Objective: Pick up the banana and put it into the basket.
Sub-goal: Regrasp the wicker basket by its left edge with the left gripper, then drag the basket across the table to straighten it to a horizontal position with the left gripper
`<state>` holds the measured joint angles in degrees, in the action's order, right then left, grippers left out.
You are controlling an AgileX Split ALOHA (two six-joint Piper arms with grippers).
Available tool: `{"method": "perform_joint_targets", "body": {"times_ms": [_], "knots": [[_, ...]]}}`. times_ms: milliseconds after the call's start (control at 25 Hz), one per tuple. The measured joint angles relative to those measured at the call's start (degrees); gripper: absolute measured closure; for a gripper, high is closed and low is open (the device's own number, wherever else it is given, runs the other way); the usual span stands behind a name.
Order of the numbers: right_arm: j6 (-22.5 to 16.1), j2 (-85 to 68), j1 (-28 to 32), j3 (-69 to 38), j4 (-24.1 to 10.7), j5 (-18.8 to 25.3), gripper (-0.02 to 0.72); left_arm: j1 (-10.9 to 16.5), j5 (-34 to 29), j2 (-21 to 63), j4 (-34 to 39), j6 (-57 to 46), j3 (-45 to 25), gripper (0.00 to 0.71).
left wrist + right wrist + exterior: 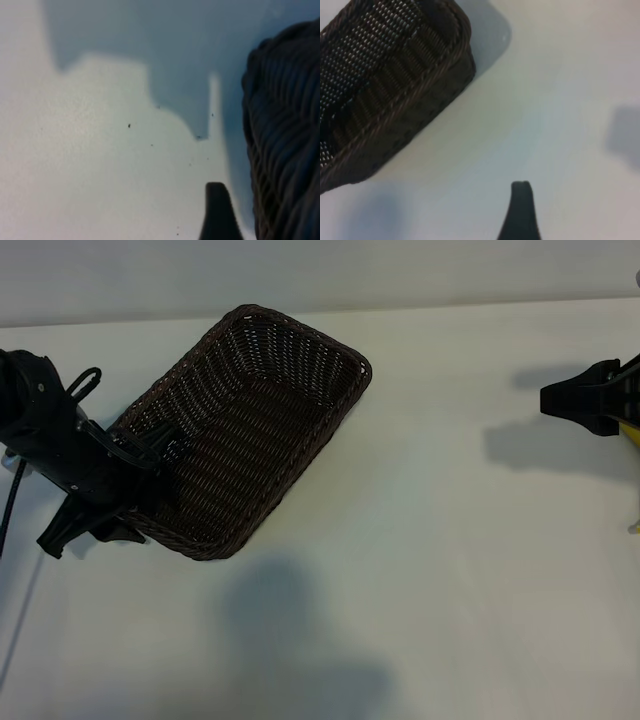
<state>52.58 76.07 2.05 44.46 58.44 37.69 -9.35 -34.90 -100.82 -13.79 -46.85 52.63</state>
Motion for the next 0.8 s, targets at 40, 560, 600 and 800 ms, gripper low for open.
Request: {"method": "perform_joint_targets", "body": {"times_ms": [40,560,600,800], "knots": [[0.00,0.00,0.00,0.00,0.00,0.00,0.117,0.00,-0.11,0.00,0.06,-0.15,-0.06,0.281],[-0.01,0.00,0.00,0.00,-0.17,-0.05,0.117,0.00,0.45,1.43,-1.24,-3.46,0.21,0.545],[-0.01,0.00,0.00,0.00,-0.17,-0.05,0.117,0.00,0.03,1.77,-1.19,-3.46,0.53,0.546],[-0.06,0.00,0.00,0.00,-0.18,-0.05,0.117,0.00,-3.43,2.08,-1.14,-0.66,4.14,0.546]]}}
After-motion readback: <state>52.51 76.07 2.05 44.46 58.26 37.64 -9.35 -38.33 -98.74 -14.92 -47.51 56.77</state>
